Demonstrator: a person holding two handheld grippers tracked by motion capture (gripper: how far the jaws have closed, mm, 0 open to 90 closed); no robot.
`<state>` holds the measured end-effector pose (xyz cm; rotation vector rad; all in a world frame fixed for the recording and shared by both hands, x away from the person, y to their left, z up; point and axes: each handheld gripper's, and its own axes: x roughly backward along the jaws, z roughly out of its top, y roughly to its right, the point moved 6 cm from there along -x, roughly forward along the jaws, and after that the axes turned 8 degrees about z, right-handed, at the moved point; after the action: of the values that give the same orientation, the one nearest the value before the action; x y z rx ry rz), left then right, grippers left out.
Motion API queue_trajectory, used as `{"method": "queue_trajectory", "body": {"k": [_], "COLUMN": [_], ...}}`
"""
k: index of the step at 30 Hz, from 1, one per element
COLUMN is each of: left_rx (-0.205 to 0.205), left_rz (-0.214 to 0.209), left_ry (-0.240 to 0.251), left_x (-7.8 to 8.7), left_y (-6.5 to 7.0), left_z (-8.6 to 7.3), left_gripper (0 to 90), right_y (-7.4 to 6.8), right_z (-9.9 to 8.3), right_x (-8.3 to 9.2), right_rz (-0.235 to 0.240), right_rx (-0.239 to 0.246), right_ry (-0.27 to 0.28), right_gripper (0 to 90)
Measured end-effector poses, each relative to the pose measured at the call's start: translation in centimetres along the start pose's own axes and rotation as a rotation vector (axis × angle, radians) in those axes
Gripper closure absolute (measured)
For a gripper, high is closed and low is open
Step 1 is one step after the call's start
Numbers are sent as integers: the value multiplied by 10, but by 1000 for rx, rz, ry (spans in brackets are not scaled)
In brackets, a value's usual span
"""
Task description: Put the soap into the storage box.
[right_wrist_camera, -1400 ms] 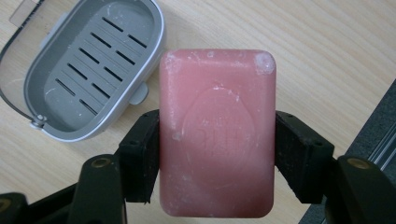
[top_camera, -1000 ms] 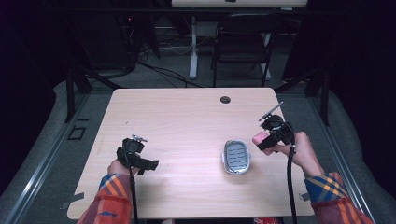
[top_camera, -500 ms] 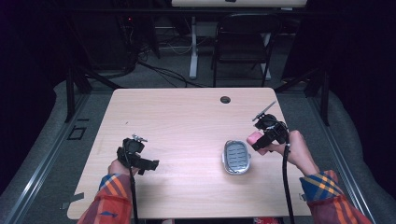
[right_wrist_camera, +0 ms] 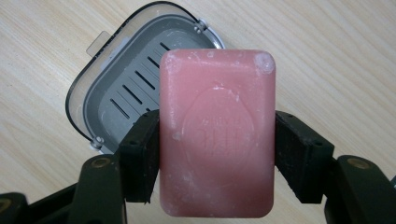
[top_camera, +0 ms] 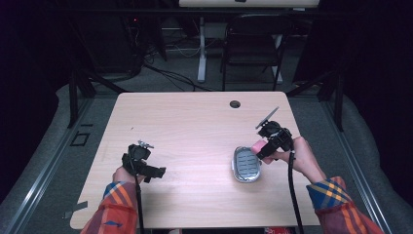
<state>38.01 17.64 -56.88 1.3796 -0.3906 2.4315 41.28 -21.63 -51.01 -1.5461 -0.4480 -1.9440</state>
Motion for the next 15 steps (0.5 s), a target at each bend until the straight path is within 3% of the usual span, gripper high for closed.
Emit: {"method": "queue_trajectory", "body": {"k": [15], "left_rx": [-8], "left_rz": [2], "left_ry": [-1], "left_x": [1], "left_y": [0], "left_z": [0], "left_gripper": [0], "right_y": [-9], "right_z": [8], "right_x": [-14], "right_rz": [6], "right_rx": [2], "right_ry": [-38], "right_gripper": [373]}}
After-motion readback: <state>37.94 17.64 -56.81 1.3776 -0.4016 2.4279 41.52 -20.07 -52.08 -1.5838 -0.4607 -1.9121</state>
